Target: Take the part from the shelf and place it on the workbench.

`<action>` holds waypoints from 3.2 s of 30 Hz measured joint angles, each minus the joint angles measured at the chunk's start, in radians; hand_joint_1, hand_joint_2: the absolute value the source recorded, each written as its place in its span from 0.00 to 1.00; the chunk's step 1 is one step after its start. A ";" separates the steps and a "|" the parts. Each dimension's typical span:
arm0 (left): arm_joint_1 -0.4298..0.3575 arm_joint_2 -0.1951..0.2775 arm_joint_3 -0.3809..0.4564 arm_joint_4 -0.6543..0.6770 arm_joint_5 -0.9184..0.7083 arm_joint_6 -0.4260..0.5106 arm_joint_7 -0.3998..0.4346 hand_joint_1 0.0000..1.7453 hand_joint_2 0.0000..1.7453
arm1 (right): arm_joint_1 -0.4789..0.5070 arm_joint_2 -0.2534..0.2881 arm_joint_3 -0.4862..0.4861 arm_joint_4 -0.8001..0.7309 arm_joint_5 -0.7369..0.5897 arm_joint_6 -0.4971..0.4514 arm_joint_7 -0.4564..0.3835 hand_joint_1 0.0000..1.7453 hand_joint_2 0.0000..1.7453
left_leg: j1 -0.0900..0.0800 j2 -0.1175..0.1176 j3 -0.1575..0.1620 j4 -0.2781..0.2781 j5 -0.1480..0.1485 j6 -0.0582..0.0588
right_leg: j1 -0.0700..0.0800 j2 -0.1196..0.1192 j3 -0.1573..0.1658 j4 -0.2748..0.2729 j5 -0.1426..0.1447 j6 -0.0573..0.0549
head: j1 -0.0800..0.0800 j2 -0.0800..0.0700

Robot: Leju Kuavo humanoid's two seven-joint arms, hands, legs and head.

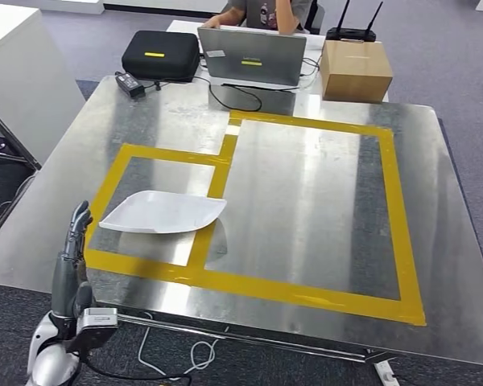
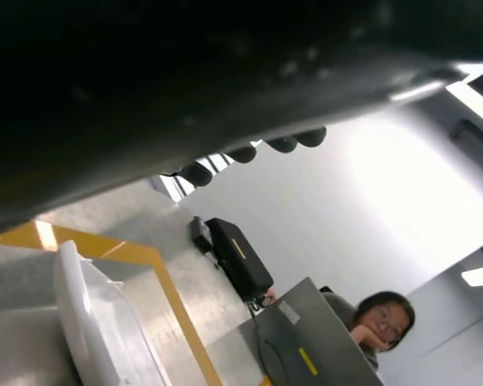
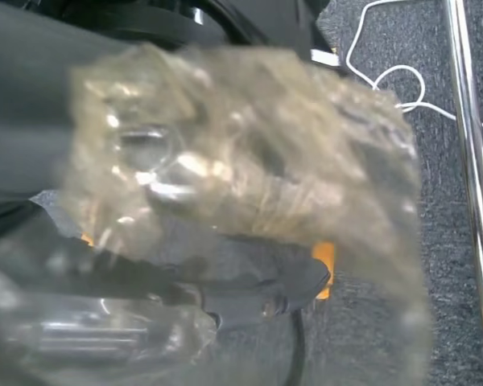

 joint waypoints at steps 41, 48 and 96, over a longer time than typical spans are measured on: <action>0.046 -0.305 0.581 0.147 0.182 -0.153 -0.007 0.00 0.00 | 0.039 0.077 -0.052 -0.179 0.005 0.090 0.067 0.00 0.00 | -0.008 0.032 -0.034 0.011 0.040 -0.029 | 0.004 -0.008 0.168 -0.149 0.009 -0.009 | 0.001 0.000; 0.040 -0.291 0.588 0.175 0.184 -0.150 0.003 0.00 0.00 | 0.038 0.083 -0.060 -0.187 0.009 0.092 0.069 0.00 0.00 | 0.002 0.030 -0.101 0.254 -0.157 -0.063 | 0.005 -0.022 0.106 -0.150 0.063 -0.053 | -0.007 0.000; -0.166 -0.153 0.703 1.066 0.063 -0.082 0.033 0.00 0.00 | 0.033 0.084 -0.106 -0.177 0.057 0.056 0.106 0.00 0.00 | -0.017 0.041 -0.009 -0.017 0.023 0.010 | 0.009 -0.016 -0.028 0.153 -0.057 -0.004 | 0.000 0.000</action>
